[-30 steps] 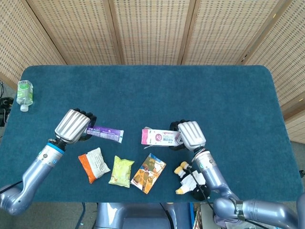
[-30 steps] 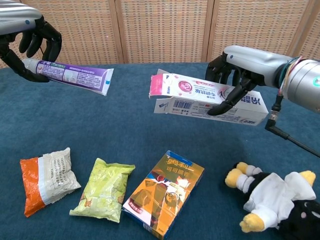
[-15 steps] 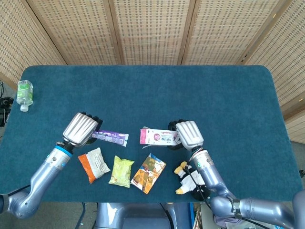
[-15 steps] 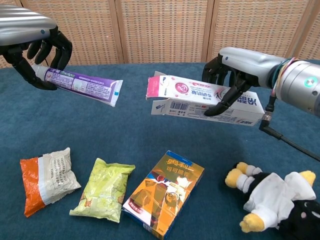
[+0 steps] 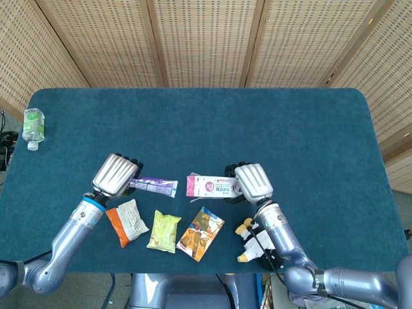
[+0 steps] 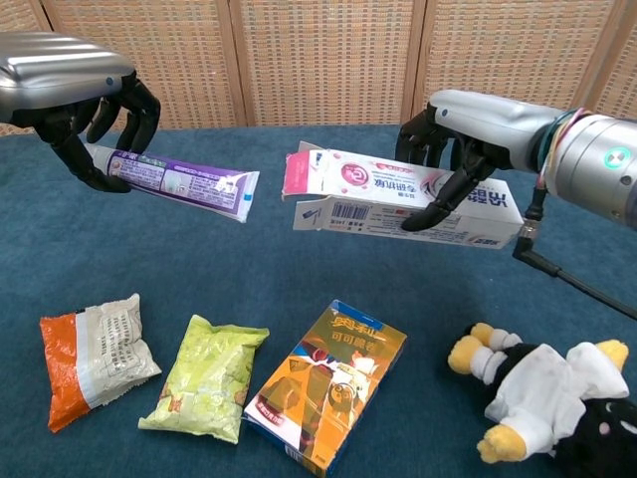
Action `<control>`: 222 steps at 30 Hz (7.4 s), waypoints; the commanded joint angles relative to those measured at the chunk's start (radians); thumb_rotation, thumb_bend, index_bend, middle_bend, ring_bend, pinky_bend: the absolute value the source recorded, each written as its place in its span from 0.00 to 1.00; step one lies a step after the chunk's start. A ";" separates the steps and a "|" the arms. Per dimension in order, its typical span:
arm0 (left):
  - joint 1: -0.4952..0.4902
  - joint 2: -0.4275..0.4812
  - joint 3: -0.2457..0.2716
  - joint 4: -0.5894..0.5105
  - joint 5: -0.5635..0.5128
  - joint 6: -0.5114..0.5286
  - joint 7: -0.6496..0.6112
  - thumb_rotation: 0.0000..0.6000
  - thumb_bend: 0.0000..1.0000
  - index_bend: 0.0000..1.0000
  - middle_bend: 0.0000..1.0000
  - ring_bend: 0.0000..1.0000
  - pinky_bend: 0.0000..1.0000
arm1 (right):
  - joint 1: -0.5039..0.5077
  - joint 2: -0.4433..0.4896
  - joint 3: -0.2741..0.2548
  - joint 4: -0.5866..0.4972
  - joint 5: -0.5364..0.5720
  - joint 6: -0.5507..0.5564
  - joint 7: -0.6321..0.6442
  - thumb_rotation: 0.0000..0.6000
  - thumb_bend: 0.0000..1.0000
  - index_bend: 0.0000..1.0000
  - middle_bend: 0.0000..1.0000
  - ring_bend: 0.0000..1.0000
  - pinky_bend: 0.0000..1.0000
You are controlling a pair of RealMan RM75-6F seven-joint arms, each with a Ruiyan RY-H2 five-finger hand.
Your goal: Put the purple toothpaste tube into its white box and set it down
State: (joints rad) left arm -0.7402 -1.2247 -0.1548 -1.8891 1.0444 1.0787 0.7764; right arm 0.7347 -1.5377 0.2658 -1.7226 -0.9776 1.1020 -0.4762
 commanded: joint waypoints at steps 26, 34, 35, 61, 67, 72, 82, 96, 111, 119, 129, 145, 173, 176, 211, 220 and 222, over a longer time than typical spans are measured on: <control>-0.029 -0.077 0.000 0.014 0.016 0.066 -0.021 1.00 0.24 0.81 0.71 0.61 0.57 | 0.019 0.001 -0.016 -0.017 0.030 0.009 -0.018 1.00 0.04 0.60 0.53 0.42 0.47; -0.036 -0.100 0.010 0.019 0.019 0.073 -0.009 1.00 0.24 0.81 0.71 0.61 0.57 | 0.027 0.002 -0.016 -0.028 0.032 0.016 -0.030 1.00 0.04 0.60 0.53 0.42 0.47; -0.035 -0.099 0.010 0.014 0.016 0.074 -0.009 1.00 0.24 0.81 0.71 0.61 0.57 | 0.027 0.002 -0.016 -0.029 0.033 0.017 -0.030 1.00 0.04 0.60 0.53 0.42 0.47; -0.027 -0.054 0.028 -0.021 -0.014 0.080 -0.005 1.00 0.24 0.81 0.71 0.61 0.58 | 0.031 0.000 -0.025 -0.031 0.039 0.028 -0.032 1.00 0.04 0.60 0.53 0.42 0.47; -0.031 -0.067 0.028 -0.017 -0.019 0.087 0.003 1.00 0.24 0.81 0.71 0.61 0.58 | 0.032 0.000 -0.027 -0.028 0.038 0.027 -0.028 1.00 0.04 0.60 0.53 0.42 0.47; -0.031 -0.077 0.027 -0.014 -0.011 0.092 -0.008 1.00 0.24 0.81 0.71 0.61 0.58 | 0.033 -0.005 -0.031 -0.029 0.036 0.028 -0.029 1.00 0.04 0.60 0.53 0.42 0.47; -0.027 -0.087 0.029 -0.013 0.021 0.100 -0.033 1.00 0.24 0.81 0.71 0.61 0.58 | 0.037 -0.006 -0.028 -0.036 0.038 0.035 -0.040 1.00 0.04 0.60 0.53 0.42 0.47; -0.011 -0.042 0.048 -0.006 -0.011 0.103 -0.010 1.00 0.24 0.81 0.71 0.61 0.58 | 0.039 -0.006 -0.028 -0.030 0.050 0.035 -0.044 1.00 0.04 0.60 0.53 0.42 0.47; -0.008 -0.078 0.052 0.020 -0.004 0.078 -0.059 1.00 0.24 0.81 0.71 0.61 0.58 | 0.048 -0.015 -0.027 -0.033 0.055 0.037 -0.057 1.00 0.04 0.60 0.53 0.42 0.47; -0.007 -0.091 0.045 0.016 0.017 0.085 -0.077 1.00 0.24 0.81 0.71 0.61 0.58 | 0.050 -0.019 -0.030 -0.033 0.055 0.038 -0.062 1.00 0.04 0.60 0.53 0.42 0.47; -0.003 -0.086 0.037 -0.002 0.055 0.091 -0.109 1.00 0.24 0.81 0.71 0.61 0.58 | 0.052 -0.028 -0.037 -0.028 0.056 0.041 -0.073 1.00 0.04 0.60 0.53 0.42 0.47; -0.014 -0.115 0.035 0.001 0.032 0.085 -0.067 1.00 0.24 0.81 0.71 0.61 0.58 | 0.057 -0.033 -0.037 -0.042 0.050 0.046 -0.082 1.00 0.04 0.60 0.53 0.42 0.47; -0.053 -0.230 0.013 0.021 0.058 0.152 0.068 1.00 0.24 0.81 0.71 0.61 0.58 | 0.060 -0.050 0.003 -0.073 0.078 0.051 -0.038 1.00 0.04 0.60 0.53 0.42 0.47; -0.074 -0.243 -0.002 0.031 0.085 0.168 0.120 1.00 0.24 0.81 0.71 0.61 0.58 | 0.052 -0.052 0.023 -0.082 0.086 0.053 0.006 1.00 0.04 0.60 0.53 0.42 0.47; -0.129 -0.271 -0.023 0.060 0.193 0.218 0.344 1.00 0.24 0.28 0.02 0.03 0.09 | -0.041 -0.020 0.158 -0.113 0.161 0.061 0.367 1.00 0.04 0.60 0.53 0.42 0.47; -0.130 -0.262 -0.033 0.062 0.205 0.219 0.351 1.00 0.24 0.22 0.00 0.00 0.05 | -0.087 -0.021 0.202 -0.121 0.209 0.038 0.528 1.00 0.04 0.60 0.54 0.42 0.47; -0.131 -0.260 -0.035 0.059 0.210 0.221 0.355 1.00 0.24 0.22 0.00 0.00 0.05 | -0.102 -0.018 0.210 -0.121 0.214 0.027 0.570 1.00 0.04 0.60 0.54 0.42 0.47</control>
State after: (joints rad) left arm -0.8706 -1.4857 -0.1888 -1.8288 1.2516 1.2984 1.1298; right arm 0.6520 -1.5580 0.4619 -1.8420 -0.7759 1.1421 0.0535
